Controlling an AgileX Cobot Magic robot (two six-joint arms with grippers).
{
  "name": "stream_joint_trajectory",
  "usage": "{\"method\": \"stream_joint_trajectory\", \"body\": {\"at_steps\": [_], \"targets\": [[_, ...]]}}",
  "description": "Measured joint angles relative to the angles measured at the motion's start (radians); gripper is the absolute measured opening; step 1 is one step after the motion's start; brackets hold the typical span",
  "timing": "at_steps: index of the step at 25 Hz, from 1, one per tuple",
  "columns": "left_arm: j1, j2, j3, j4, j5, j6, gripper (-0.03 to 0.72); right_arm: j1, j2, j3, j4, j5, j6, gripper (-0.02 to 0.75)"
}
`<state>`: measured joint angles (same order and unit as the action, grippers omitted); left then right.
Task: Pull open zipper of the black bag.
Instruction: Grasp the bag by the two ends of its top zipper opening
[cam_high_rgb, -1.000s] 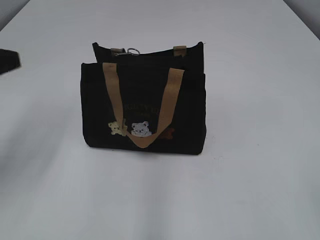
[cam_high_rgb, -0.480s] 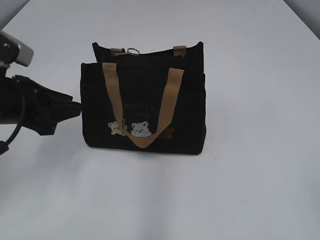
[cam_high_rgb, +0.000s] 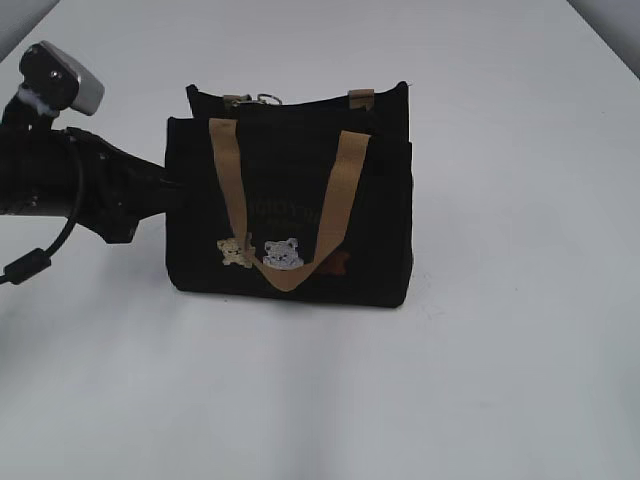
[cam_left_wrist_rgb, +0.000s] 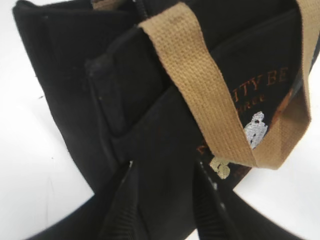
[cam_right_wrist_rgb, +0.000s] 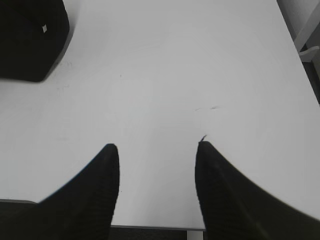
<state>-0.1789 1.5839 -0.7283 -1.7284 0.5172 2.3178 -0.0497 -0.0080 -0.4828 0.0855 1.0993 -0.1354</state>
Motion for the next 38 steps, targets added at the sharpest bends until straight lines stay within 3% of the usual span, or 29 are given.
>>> {"method": "stream_joint_trajectory", "body": {"at_steps": [15, 24, 26, 30, 34, 38], "targets": [[-0.001, -0.041, -0.011, -0.002, -0.081, 0.040, 0.377, 0.000, 0.000, 0.000, 0.000, 0.000, 0.000, 0.391], [-0.002, 0.043, -0.067, -0.004, 0.025, 0.042, 0.379, 0.000, 0.000, 0.000, 0.003, 0.000, 0.000, 0.391], [-0.002, 0.085, -0.096, -0.004, 0.058, 0.033, 0.334, 0.000, 0.000, 0.000, 0.027, 0.000, -0.001, 0.391], [-0.002, 0.110, -0.111, -0.004, 0.086, 0.001, 0.076, 0.000, 0.031, -0.005, 0.156, -0.011, -0.064, 0.391], [-0.002, 0.110, -0.111, -0.004, 0.090, -0.008, 0.077, 0.000, 0.264, -0.028, 0.448, -0.181, -0.243, 0.391], [-0.002, 0.110, -0.111, -0.004, 0.093, -0.011, 0.077, 0.001, 0.645, -0.098, 0.834, -0.322, -0.624, 0.391]]}}
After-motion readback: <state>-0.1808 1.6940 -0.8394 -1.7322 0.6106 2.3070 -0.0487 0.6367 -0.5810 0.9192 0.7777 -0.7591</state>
